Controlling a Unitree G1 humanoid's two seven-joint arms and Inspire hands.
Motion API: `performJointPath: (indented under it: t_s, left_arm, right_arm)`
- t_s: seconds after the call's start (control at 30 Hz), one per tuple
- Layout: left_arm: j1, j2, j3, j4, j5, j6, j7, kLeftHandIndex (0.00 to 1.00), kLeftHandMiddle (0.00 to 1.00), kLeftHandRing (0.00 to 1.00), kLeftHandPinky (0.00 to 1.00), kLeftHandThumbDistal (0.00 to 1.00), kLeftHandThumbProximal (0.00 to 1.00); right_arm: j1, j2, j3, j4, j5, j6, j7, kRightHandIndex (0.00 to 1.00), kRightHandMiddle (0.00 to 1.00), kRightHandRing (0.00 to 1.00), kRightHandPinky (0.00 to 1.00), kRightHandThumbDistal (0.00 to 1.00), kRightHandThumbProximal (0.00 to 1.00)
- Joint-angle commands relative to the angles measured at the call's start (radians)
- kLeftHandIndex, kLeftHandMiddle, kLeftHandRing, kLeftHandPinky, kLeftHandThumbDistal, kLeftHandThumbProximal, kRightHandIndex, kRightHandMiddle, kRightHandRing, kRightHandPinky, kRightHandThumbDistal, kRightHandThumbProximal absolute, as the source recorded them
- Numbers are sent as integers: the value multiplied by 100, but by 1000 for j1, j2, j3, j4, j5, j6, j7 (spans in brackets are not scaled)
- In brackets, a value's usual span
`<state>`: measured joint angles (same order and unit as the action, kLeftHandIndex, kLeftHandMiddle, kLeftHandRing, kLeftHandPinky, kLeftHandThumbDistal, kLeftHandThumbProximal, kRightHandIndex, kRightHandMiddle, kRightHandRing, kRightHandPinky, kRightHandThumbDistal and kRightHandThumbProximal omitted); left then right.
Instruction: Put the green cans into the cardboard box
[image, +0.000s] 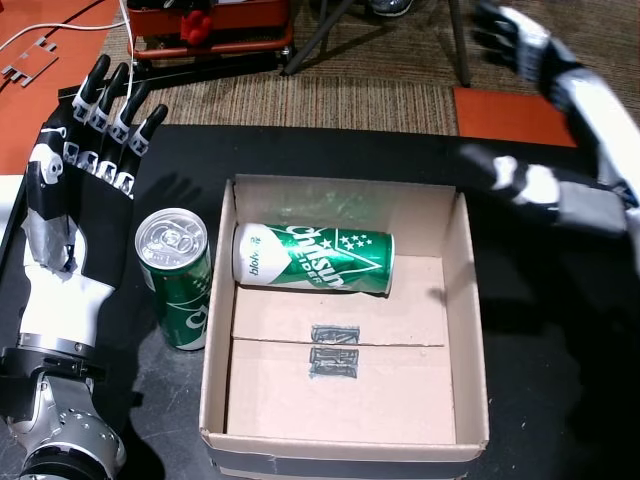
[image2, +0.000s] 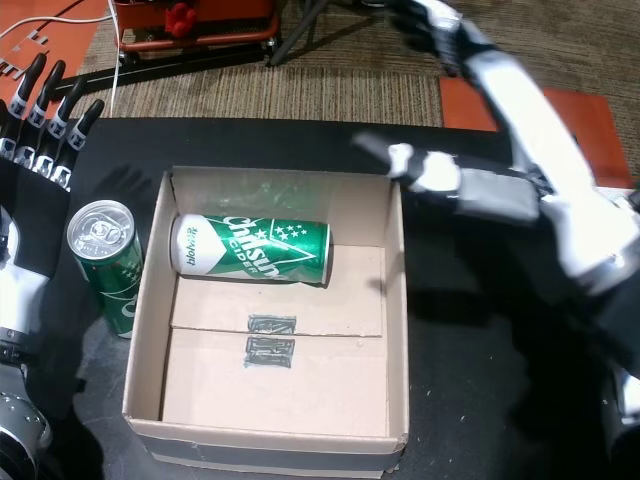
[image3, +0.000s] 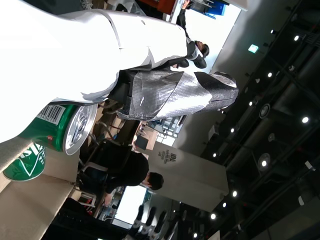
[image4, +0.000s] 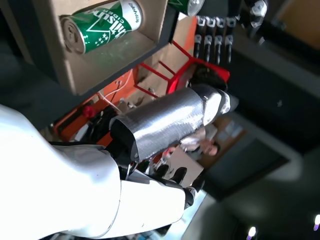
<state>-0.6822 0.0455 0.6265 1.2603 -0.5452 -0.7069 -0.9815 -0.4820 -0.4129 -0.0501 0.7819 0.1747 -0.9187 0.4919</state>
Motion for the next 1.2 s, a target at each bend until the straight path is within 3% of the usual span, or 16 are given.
performJointPath:
  t_s: [0.0, 0.13, 0.33, 0.67, 1.17]
  left_arm:
    - [6, 7, -3, -5, 3, -1, 2, 92, 97, 99, 97, 46, 100]
    - [6, 7, -2, -6, 0, 4, 0, 92, 98, 100, 96, 46, 100]
    - [7, 9, -8, -7, 5, 1, -1, 92, 98, 100, 97, 46, 100]
    - [7, 19, -5, -6, 0, 1, -22, 93, 99, 100, 98, 44, 100]
    - [16, 37, -10, 0, 12, -10, -11, 92, 97, 100, 97, 44, 100]
  right_arm:
    - [32, 12, -23, -10, 48, 12, 35, 87, 89, 92, 96, 89, 44]
    - [70, 33, -68, 0, 132, 20, 105, 87, 89, 90, 95, 90, 41]
    - [95, 87, -155, 57, 229, 24, 174, 83, 87, 88, 93, 89, 50]
    - [115, 138, -210, 138, 219, -14, 200, 78, 81, 85, 92, 91, 53]
    - [177, 188, -252, 123, 236, -49, 234, 75, 78, 82, 89, 92, 55]
